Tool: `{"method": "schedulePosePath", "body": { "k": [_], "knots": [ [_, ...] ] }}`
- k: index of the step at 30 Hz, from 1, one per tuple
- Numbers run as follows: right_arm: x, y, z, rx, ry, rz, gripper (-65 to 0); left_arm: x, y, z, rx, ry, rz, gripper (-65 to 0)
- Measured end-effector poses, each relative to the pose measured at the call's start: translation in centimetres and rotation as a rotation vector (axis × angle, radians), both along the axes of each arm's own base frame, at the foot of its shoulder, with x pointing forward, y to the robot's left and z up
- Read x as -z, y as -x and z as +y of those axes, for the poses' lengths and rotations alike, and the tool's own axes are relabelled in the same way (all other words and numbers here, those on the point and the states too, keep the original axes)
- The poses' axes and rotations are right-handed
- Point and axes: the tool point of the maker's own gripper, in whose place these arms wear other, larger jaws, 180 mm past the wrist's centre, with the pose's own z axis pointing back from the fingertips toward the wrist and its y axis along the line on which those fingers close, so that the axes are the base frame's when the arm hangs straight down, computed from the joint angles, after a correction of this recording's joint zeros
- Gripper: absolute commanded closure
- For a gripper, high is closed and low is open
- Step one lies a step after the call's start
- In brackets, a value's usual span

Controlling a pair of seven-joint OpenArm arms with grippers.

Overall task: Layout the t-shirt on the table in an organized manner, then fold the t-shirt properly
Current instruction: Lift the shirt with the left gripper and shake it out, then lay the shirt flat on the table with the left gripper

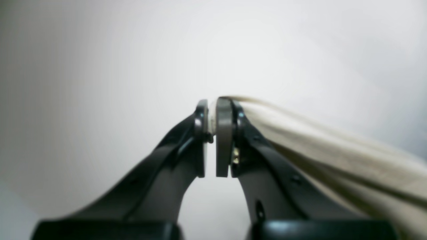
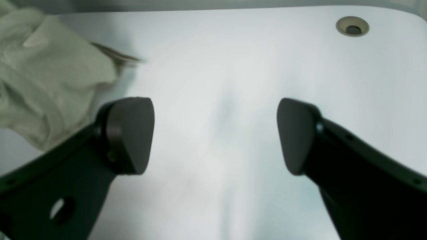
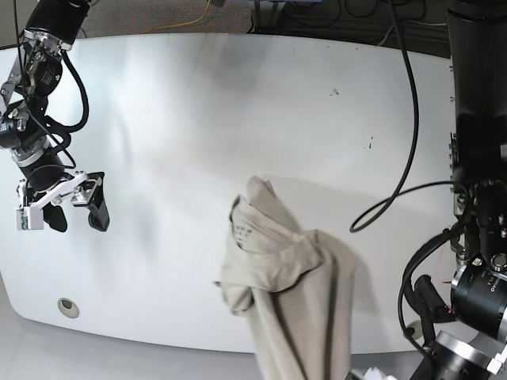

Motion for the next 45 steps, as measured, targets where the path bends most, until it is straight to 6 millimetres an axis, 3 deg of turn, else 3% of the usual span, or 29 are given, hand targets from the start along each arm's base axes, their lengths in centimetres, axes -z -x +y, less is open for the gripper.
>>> {"method": "schedulePosePath", "body": {
  "k": [5, 8, 11, 14, 18, 22, 23, 25, 28, 31, 36, 41, 45],
  "knots": [
    [0.0, 0.0, 0.0, 0.001, -0.001, 0.001, -55.3, -5.2, 2.8, -2.0, 0.055, 0.006, -0.129, 0.0],
    [0.0, 0.0, 0.0, 0.002, 0.000, 0.002, -55.3, -6.9, 3.2, -1.8, 0.019, 0.040, -0.141, 0.0],
    [0.1, 0.0, -0.1, 0.005, 0.001, 0.002, -55.3, -6.8, 2.7, -1.3, -0.017, 0.052, -0.119, 0.0],
    [0.1, 0.0, 0.0, 0.004, -0.001, 0.001, -55.3, -5.2, 1.7, -0.4, -0.034, 0.062, -0.075, 0.0],
    [0.1, 0.0, 0.0, 0.004, 0.000, 0.003, -55.4, -0.8, -0.9, 2.1, -0.100, 0.074, 0.043, 0.0],
    [0.0, 0.0, 0.0, 0.004, -0.002, -0.002, -55.7, 5.5, -3.2, 5.0, -0.185, 0.073, 0.194, 0.0],
    [0.0, 0.0, 0.0, 0.003, 0.000, -0.002, -55.7, 6.4, -3.4, 5.1, -0.188, 0.072, 0.213, 0.0],
    [0.0, 0.0, 0.1, 0.001, -0.005, -0.002, -55.7, 10.5, -4.0, 6.4, -0.216, 0.082, 0.309, 0.0],
    [0.0, 0.0, 0.0, 0.005, -0.005, -0.003, -55.7, 14.9, -4.1, 7.8, -0.240, 0.113, 0.411, 0.0],
    [0.2, 0.1, 0.1, 0.013, -0.021, -0.007, -55.6, 20.2, -3.9, 9.5, -0.292, 0.127, 0.532, 0.0],
    [1.6, 0.7, 1.0, 0.007, -0.056, 0.023, -55.6, 27.2, -2.2, 10.2, -0.305, 0.118, 0.683, 0.0],
    [3.0, 1.4, 1.4, 0.020, -0.078, 0.056, -55.6, 31.0, 0.0, 10.4, -0.253, 0.160, 0.742, 0.0],
    [4.3, 2.2, 2.2, 0.011, -0.102, 0.086, -55.6, 32.8, 1.2, 11.0, -0.251, 0.173, 0.768, 0.0]
  ]
}}
